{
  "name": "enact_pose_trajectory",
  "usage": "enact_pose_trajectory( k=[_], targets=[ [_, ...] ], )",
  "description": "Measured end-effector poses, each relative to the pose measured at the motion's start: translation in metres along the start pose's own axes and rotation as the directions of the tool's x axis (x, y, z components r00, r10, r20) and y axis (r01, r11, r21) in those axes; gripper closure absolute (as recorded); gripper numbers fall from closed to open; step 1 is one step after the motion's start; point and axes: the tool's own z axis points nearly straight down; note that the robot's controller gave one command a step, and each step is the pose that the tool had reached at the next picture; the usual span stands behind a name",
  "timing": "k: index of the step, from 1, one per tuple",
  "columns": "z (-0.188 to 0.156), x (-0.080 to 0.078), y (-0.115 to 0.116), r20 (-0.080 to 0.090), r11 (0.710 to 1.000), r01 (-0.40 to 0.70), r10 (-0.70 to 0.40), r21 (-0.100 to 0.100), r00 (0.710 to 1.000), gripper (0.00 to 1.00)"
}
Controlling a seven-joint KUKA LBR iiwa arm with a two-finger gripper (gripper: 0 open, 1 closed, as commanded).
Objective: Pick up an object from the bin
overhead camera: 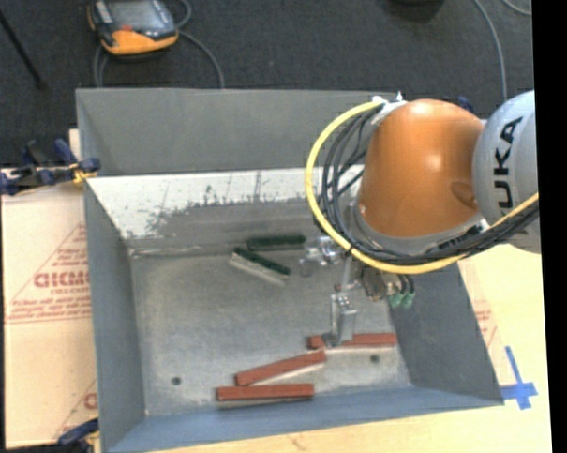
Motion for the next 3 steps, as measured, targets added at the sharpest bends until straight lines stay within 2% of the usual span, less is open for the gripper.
enact_pose_trajectory(
  k=[1,2,3],
  targets=[
    [0.052,0.014,-0.027,0.006,1.0,-0.015,0.015,-0.001,1.0,0.0],
    [0.12,0.004,-0.052,0.005,0.996,0.094,-0.094,0.002,0.996,0.0],
    [0.172,0.009,-0.047,-0.001,0.991,0.136,-0.136,-0.002,0.991,1.0]
  ],
)
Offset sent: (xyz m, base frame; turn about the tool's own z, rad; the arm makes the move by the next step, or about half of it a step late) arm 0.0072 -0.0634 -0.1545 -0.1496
